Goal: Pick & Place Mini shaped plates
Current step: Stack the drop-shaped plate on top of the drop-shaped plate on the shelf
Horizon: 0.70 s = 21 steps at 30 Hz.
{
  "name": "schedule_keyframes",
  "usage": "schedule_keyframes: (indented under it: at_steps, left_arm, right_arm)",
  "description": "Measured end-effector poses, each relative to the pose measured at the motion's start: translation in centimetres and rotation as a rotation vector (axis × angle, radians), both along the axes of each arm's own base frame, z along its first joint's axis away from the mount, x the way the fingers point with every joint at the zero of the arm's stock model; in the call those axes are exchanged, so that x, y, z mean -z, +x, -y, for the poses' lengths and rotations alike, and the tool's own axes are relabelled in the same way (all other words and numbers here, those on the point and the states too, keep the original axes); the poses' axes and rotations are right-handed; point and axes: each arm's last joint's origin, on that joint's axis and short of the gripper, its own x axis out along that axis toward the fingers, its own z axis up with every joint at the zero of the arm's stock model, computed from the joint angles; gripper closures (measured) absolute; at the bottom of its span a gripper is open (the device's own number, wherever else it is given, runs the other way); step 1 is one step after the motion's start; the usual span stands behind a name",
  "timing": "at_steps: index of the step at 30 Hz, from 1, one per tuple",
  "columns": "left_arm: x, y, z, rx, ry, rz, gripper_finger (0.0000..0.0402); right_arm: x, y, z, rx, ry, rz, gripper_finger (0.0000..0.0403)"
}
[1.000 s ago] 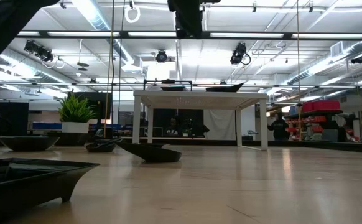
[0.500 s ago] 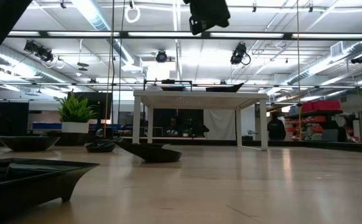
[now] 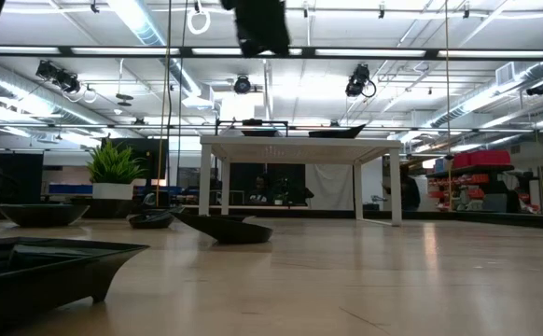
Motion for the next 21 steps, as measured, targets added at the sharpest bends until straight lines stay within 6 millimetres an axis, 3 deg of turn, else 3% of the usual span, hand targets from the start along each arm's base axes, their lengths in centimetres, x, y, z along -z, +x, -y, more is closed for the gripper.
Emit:
schedule_keyframes:
  at_steps: [12, 21]
  left_arm:
    - [2.3, -4.0, 0.2, -0.224, -0.071, -0.14, 0.033]
    - [5.0, -4.9, 0.0, -0.324, -0.099, -0.244, 0.031]
  right_arm:
    - [0.0, 0.0, 0.0, 0.0, 0.0, 0.0, 0.0383]
    - [0.0, 0.0, 0.0, 0.0, 0.0, 0.0, 0.0383]
